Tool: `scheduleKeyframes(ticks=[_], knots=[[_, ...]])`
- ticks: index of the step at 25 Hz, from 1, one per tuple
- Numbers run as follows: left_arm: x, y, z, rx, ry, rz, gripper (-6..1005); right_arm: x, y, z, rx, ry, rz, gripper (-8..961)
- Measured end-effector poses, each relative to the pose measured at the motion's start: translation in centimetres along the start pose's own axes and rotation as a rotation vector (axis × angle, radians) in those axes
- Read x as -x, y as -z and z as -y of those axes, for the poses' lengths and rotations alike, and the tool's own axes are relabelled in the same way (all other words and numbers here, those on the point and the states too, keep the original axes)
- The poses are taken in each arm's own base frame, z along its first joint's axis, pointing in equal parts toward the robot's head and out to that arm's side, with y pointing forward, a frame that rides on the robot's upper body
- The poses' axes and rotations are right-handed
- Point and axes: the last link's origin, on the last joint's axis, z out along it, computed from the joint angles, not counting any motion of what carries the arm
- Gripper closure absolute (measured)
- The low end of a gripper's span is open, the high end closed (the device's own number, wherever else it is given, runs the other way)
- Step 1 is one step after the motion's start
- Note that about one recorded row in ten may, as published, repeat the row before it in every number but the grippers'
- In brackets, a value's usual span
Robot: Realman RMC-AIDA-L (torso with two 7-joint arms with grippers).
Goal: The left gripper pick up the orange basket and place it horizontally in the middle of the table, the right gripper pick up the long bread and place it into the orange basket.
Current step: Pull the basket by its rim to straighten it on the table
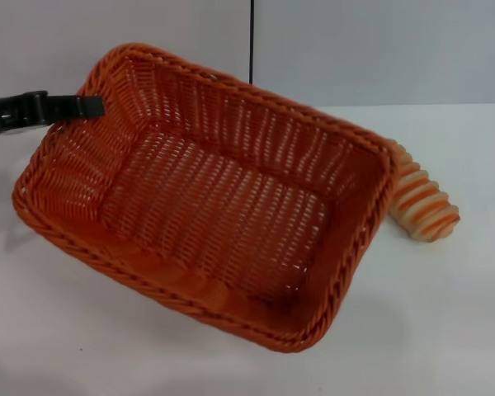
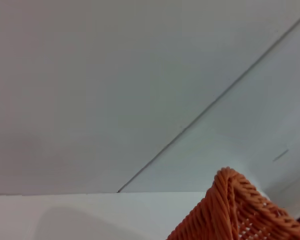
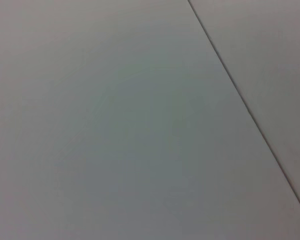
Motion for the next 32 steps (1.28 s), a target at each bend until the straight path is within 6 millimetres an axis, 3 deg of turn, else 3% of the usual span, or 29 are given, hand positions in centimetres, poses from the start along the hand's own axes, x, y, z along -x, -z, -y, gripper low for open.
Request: scheduleKeyframes(ticks=[3, 7, 9, 13, 15, 32], knots=[[0.0, 0.0, 0.0, 0.000, 0.000, 0.000, 786, 0.0, -0.1, 0.0, -0.001, 0.000, -0.004, 388], [1.5, 0.3, 1.2, 0.001, 0.077, -0.048, 780, -0.1, -0.4, -0.3, 0.005, 0.005, -0.010, 386], [3.2, 0.5, 2.4, -0.002, 0.134, -0.101, 776, -0.2, -0.7, -0.4, 0.007, 0.010, -0.016, 385], [3.9, 0.8, 3.1, -0.013, 0.157, -0.127, 770, -0.2, -1.4, -0.9, 0.017, 0.018, -0.027, 383], [6.2, 1.4, 4.3, -0.042, 0.215, -0.159, 766, -0.1, -1.7, -1.1, 0.024, 0.021, -0.024, 382], [9.7, 1.7, 5.0, -0.034, 0.283, -0.179, 738, -0.1, -2.2, -1.5, 0.036, 0.026, -0.030, 374]])
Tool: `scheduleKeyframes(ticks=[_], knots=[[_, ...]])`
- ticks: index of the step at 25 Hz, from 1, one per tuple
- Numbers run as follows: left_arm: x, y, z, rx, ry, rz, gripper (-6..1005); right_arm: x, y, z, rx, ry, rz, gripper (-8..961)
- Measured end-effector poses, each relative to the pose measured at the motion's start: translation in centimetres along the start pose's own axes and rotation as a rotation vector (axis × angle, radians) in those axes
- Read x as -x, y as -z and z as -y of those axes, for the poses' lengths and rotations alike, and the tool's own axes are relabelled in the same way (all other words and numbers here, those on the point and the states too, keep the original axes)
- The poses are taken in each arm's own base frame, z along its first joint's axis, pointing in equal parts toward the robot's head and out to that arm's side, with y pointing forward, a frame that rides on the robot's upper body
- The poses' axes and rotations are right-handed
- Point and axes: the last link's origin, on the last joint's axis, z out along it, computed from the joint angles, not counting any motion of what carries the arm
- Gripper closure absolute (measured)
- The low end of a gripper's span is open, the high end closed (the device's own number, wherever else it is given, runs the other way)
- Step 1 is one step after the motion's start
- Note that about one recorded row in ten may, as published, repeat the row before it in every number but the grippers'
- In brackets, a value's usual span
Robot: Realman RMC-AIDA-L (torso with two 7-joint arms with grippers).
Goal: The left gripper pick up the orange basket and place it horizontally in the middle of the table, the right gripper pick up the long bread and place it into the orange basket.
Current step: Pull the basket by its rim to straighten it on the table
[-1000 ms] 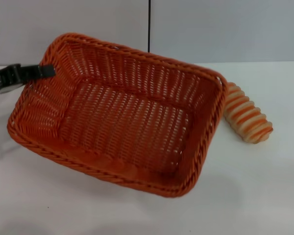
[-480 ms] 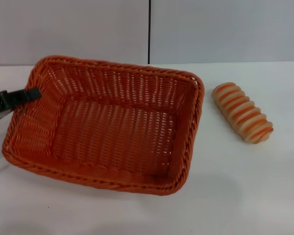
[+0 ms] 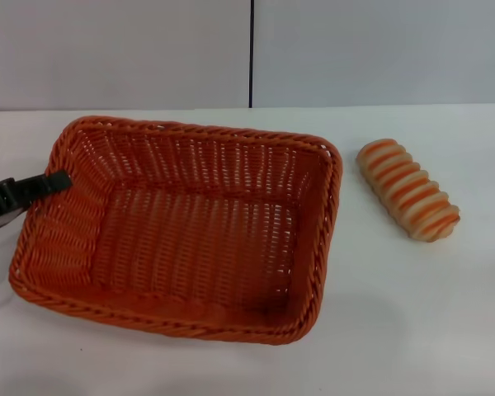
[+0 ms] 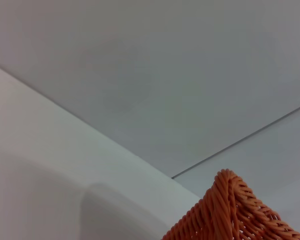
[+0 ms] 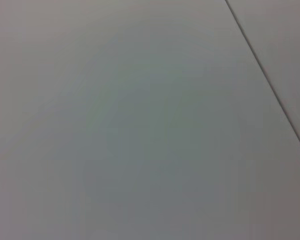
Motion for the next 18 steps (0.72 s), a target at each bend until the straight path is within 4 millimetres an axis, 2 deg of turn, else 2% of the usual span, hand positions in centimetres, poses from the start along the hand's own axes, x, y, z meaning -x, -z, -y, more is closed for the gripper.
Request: scheduleKeyframes(ticks=[18], knots=[[0.70, 0.52, 0.13, 0.012, 0.013, 0.018, 708, -0.27, 0.07, -0.31, 0.010, -0.005, -0.010, 365]])
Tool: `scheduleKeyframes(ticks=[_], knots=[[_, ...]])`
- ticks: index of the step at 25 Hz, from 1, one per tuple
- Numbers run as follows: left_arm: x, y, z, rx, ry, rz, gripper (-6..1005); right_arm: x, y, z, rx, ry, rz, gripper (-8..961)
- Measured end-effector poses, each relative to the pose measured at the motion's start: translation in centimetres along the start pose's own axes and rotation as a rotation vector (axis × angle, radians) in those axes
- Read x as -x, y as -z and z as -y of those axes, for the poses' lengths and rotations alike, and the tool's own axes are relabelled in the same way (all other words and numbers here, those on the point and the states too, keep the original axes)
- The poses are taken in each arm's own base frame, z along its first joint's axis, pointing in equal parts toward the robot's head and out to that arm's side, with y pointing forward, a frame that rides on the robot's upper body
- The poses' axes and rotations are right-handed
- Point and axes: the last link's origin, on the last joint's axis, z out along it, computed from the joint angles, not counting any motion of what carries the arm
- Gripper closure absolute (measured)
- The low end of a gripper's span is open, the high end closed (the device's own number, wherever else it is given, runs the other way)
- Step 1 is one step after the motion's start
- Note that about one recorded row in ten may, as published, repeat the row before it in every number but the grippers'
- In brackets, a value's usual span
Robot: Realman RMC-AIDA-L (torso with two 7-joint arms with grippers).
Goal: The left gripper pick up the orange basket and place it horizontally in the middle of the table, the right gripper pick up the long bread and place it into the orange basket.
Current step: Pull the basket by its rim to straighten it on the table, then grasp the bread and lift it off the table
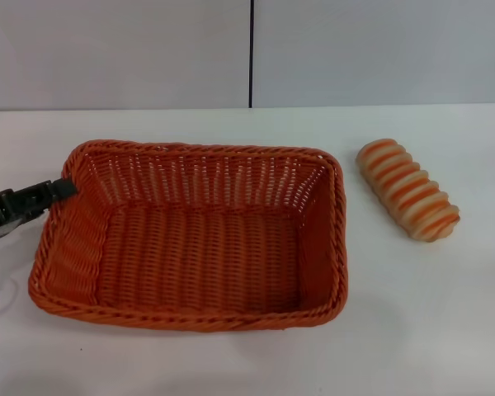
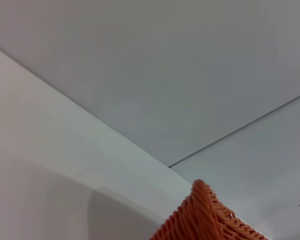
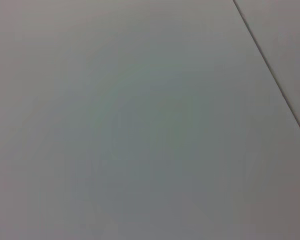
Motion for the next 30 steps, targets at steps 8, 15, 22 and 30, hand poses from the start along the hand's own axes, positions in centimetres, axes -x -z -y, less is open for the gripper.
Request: scheduleKeyframes(ticks=[8, 15, 22, 30], knots=[[-0.4, 0.5, -0.1, 0.001, 0.002, 0.005, 444, 0.0, -0.1, 0.1, -0.003, 0.002, -0.002, 361], [-2.5, 2.4, 0.3, -0.030, -0.091, -0.100, 327, -0.3, -0.9, -0.5, 0.044, 0.046, -0.053, 357], [-4.7, 4.1, -0.3, 0.018, -0.341, -0.383, 325, 1.1, -2.6, -3.4, 0.400, 0.013, -0.215, 354], [-3.9, 2.9, -0.9, 0.069, -0.483, -0.475, 324, 2.8, -3.8, -6.6, 0.703, 0.052, -0.497, 350]])
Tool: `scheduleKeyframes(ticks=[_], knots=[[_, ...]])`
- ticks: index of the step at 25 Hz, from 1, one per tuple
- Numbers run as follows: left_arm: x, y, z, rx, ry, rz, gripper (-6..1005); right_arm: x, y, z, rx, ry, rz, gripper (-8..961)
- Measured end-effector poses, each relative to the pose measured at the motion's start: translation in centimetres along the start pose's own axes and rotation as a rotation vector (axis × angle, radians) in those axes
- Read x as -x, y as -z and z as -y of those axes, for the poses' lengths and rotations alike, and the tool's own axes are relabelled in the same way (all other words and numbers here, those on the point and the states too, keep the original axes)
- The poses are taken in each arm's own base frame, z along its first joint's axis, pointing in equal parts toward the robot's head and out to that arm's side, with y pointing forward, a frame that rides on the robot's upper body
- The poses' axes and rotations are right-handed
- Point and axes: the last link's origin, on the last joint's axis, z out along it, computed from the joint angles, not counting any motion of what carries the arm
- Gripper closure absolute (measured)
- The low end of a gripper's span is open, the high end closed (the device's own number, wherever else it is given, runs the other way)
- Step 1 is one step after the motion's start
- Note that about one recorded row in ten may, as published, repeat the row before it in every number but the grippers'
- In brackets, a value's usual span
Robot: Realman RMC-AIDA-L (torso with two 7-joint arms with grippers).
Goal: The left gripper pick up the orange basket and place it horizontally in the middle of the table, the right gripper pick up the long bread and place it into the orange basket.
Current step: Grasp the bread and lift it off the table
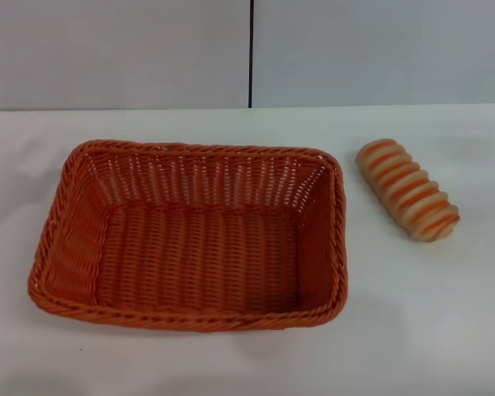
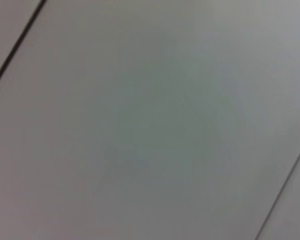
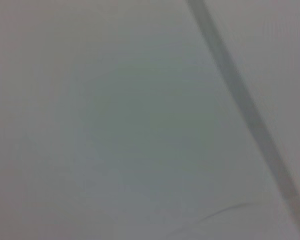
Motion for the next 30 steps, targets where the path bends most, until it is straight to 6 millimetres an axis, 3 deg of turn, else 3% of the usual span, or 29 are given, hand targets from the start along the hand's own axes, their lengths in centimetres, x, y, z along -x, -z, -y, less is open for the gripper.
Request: scheduleKeyframes(ticks=[6, 9, 11, 15, 21, 30], knots=[[1.2, -0.8, -0.8, 0.038, -0.086, -0.047, 320, 3.1, -2.1, -3.4, 0.195, 0.083, -0.331, 347], [1.8, -1.0, -0.8, 0.027, -0.105, -0.078, 304, 3.7, -2.8, -4.7, 0.252, 0.115, -0.440, 345], [2.0, -1.0, -0.8, 0.009, -0.112, -0.108, 289, 4.2, -3.8, -6.1, 0.295, 0.150, -0.606, 322], [2.1, -0.9, -0.7, -0.005, -0.135, -0.134, 258, 4.5, -5.2, -7.0, 0.280, 0.188, -0.748, 229], [2.7, -1.2, -1.0, -0.009, -0.159, -0.148, 219, 3.9, -7.0, -8.7, 0.261, 0.281, -0.928, 241], [2.9, -1.7, -1.1, -0.012, -0.140, -0.169, 217, 2.1, -8.5, -10.0, 0.218, 0.347, -1.050, 258]])
